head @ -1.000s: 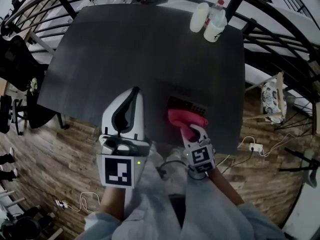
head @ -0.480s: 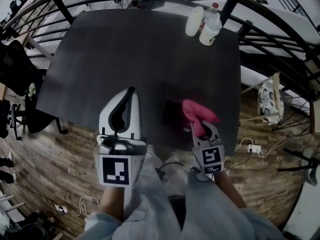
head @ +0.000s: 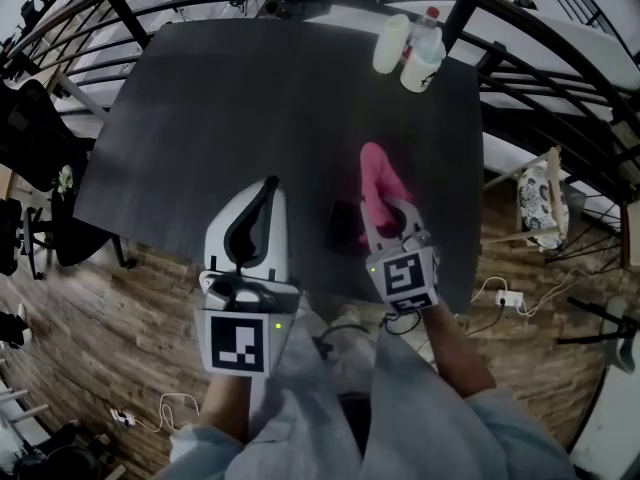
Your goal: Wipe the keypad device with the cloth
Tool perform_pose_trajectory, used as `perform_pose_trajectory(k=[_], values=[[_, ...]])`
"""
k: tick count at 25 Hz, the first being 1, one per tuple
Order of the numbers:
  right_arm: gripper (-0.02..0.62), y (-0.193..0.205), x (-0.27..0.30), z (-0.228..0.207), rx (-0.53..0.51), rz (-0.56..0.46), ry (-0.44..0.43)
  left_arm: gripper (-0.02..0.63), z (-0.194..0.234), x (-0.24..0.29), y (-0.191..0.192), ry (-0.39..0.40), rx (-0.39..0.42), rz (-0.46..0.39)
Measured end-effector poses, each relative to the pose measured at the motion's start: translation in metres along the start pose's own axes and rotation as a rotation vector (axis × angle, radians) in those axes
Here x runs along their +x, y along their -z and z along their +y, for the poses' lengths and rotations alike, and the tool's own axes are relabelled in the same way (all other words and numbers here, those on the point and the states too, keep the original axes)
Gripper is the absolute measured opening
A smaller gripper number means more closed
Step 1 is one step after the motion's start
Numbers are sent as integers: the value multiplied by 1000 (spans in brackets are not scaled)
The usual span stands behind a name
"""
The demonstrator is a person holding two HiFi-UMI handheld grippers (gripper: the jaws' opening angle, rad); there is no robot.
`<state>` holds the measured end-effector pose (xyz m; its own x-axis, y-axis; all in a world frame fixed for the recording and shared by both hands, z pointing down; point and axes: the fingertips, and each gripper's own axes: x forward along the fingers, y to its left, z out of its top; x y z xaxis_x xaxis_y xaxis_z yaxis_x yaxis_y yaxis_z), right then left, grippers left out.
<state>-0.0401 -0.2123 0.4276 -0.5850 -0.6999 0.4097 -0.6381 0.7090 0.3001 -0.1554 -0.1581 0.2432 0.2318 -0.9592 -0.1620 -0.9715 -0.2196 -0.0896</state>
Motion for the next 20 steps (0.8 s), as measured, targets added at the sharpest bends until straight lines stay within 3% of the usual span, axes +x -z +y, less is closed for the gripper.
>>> perform_pose_trajectory(k=[6,11,20], values=[[40,-16,23,31,-34,-14,-66,3,5,-3,-1,-5,-1,1],[40,-12,29,48,-24,52,-122,3,1,-2,0,6,-4,4],[41,12,14,25,71,79,-55,3,-3,1,1,30,-3,3]])
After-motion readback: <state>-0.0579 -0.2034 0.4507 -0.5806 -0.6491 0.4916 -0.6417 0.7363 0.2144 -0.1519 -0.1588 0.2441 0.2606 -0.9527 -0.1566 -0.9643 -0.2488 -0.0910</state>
